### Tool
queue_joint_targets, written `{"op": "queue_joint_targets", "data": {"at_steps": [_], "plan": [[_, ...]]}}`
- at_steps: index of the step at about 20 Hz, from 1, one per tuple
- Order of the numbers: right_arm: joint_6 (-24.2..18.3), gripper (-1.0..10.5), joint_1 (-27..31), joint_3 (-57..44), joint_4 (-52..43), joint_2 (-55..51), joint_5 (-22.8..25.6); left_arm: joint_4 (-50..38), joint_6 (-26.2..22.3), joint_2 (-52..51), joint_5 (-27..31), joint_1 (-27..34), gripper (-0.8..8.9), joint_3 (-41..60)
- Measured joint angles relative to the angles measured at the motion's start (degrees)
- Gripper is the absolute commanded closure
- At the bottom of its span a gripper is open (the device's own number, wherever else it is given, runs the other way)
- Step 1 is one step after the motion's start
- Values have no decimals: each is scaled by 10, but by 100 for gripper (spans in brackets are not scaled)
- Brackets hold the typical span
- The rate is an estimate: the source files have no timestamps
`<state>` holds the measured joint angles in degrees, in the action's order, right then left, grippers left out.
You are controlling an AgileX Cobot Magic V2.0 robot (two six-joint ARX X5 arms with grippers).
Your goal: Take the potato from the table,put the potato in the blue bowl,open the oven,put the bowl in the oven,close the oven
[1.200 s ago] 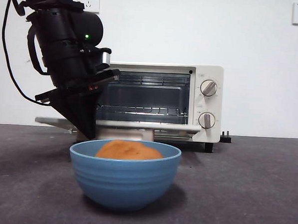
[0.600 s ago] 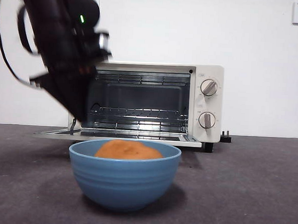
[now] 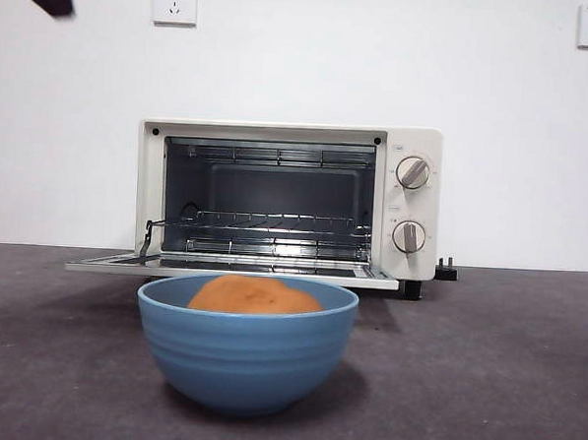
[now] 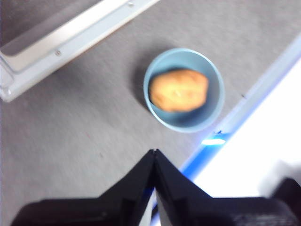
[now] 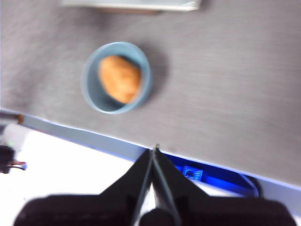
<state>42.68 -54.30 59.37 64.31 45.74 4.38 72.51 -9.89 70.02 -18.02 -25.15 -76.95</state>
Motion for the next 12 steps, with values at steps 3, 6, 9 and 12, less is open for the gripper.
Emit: {"op": "queue_joint_targets", "data": {"at_steps": [3, 6, 9, 12], "plan": [[0, 941, 0, -4, -43, 92, -14, 32, 1, -47, -2, -16, 820, 2], [-12, 874, 0, -5, -91, 182, -45, 28, 20, -105, -2, -33, 820, 40], [-24, 692, 8, -5, -143, 259, -67, 29, 31, -175, 6, -48, 820, 131], [-28, 691, 31, -6, -173, 303, -70, 31, 35, -234, 52, -48, 820, 217]]}}
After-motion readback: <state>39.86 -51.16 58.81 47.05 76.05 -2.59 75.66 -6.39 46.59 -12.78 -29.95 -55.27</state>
